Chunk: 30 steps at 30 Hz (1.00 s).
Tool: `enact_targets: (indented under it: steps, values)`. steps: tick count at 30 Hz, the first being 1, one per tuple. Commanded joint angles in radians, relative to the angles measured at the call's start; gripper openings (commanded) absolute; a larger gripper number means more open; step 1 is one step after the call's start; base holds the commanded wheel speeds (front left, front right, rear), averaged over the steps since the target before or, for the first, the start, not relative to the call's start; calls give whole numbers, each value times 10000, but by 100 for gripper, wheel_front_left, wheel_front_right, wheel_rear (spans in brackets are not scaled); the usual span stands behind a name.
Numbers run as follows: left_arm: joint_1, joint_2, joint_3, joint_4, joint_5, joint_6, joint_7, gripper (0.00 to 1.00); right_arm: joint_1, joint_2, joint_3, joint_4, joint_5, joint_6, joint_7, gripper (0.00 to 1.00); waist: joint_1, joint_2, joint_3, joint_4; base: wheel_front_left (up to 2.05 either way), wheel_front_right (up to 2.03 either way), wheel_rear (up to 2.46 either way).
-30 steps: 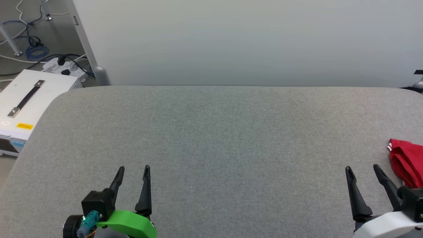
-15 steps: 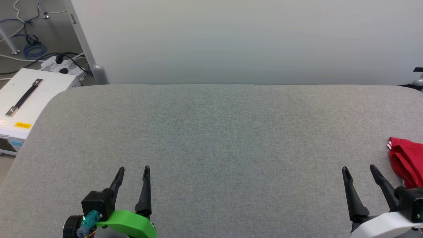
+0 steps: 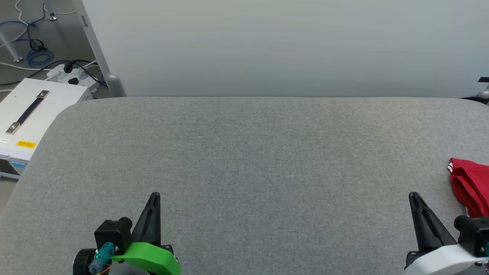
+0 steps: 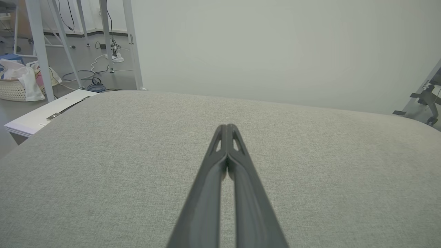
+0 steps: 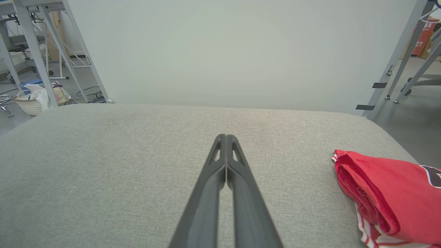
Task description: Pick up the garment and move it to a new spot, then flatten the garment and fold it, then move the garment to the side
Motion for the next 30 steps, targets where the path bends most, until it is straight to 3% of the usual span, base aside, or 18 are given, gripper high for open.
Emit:
enact_targets:
  steps: [1,30]
  values:
    - [-4,-97,102,-12,186,-83,51,0,-80,5,19,84,-60,0,-45,0,0,0,5,-3,0,0,0]
    - [-29,-764,985,-157,1396,-576,611,0,-607,34,126,830,-405,-2,-318,0,0,0,103,-61,0,0,0]
